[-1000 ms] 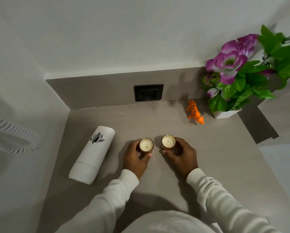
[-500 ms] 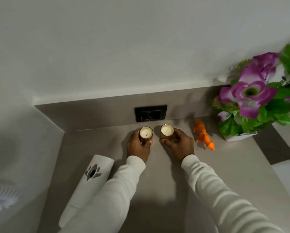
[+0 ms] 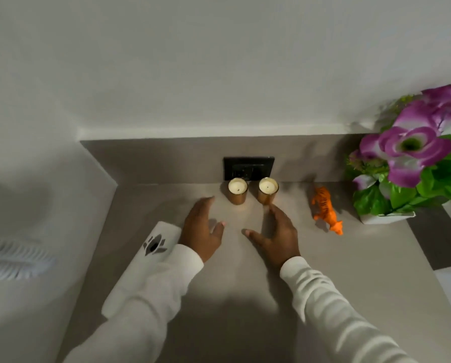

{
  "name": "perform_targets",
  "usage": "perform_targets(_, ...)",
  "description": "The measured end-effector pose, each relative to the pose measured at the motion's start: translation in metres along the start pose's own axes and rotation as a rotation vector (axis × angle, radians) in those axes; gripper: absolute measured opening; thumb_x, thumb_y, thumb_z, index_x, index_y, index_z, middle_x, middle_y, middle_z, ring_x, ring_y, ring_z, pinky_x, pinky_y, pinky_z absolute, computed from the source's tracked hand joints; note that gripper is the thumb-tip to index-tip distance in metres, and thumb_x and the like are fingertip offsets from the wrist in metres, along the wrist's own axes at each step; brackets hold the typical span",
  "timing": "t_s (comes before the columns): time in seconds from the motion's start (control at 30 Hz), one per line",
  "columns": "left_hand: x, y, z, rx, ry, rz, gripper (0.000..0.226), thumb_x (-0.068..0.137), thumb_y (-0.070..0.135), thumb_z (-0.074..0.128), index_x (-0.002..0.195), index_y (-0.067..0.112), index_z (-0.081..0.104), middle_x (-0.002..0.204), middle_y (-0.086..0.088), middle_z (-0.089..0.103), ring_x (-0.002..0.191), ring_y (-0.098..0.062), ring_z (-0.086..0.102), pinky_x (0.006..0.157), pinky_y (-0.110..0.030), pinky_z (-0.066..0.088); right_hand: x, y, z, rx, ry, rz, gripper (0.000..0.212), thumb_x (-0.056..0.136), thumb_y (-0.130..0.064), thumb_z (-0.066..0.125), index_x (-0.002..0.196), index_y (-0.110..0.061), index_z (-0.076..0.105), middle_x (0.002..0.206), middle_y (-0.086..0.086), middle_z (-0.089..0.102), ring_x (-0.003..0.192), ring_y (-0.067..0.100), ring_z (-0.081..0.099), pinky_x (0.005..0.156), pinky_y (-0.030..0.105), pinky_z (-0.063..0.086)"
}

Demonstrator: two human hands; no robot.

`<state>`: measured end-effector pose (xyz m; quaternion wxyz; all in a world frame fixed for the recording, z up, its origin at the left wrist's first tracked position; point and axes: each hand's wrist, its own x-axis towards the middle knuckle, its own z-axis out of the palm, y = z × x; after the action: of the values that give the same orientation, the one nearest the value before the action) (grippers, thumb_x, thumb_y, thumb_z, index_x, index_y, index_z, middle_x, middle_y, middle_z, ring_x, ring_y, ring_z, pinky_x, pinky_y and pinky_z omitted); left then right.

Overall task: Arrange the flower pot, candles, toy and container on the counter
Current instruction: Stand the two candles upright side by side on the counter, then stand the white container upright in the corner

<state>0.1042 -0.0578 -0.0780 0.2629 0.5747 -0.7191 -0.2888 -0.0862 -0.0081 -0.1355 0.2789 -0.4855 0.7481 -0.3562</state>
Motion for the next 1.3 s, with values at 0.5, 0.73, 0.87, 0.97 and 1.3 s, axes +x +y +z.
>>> perform_targets(0.5,-0.064,-0.048,-0.093,0.042,0.172,-0.489,0.070,0.055,0.024,0.085,0.113,0.009,0.050,0.118,-0.012,0.057,0.099,-0.026,0.055,0.081,-0.032,0.045,-0.102,-0.017,0.072,-0.697,-0.390,-0.581,0.099,0.083,-0.085,0.009,0.156,-0.020,-0.001,0.162,0.005,-0.016,0.149,0.024,-0.018,0.118,0.048,-0.016)
perform_targets(0.73,-0.040,-0.031,-0.089,-0.408,0.661,-0.357,0.094,0.052,-0.004,0.084,0.130,0.005,0.032,0.127,-0.017,0.044,0.106,-0.025,0.048,0.092,-0.029,0.040,-0.095,-0.025,0.086,-0.754,-0.389,-0.561,0.104,0.076,-0.091,0.008,0.156,-0.025,-0.002,0.164,0.000,-0.012,0.147,0.022,-0.022,0.116,0.055,-0.015)
perform_targets(0.87,-0.032,-0.039,-0.074,-0.417,0.777,-0.311,0.090,0.050,-0.005,0.080,0.127,0.004,0.035,0.124,-0.019,0.042,0.112,-0.035,0.048,0.095,-0.037,0.047,-0.091,-0.026,0.089,-0.736,-0.368,-0.569,0.100,0.080,-0.089,0.016,0.156,-0.024,0.011,0.164,0.002,0.002,0.150,0.023,-0.009,0.117,0.057,-0.007)
perform_targets(0.97,-0.032,-0.048,-0.070,-0.421,0.796,-0.341,0.096,0.050,0.004,0.087,0.130,0.011,0.034,0.126,-0.011,0.043,0.112,-0.026,0.047,0.096,-0.030,0.043,-0.093,-0.025,0.089,-0.748,-0.361,-0.574,0.098,0.081,-0.088,0.015,0.156,-0.025,0.012,0.165,0.002,0.003,0.150,0.023,-0.008,0.117,0.057,-0.007)
perform_targets(1.3,-0.053,-0.087,-0.038,-0.349,0.700,-0.544,0.074,0.064,0.016,0.082,0.128,0.014,0.044,0.127,-0.009,0.058,0.114,-0.029,0.057,0.100,-0.047,0.048,-0.070,-0.036,0.096,-0.794,-0.384,-0.591,0.085,0.083,-0.085,0.007,0.154,-0.039,-0.001,0.165,-0.002,-0.007,0.148,0.023,-0.019,0.115,0.060,-0.012)
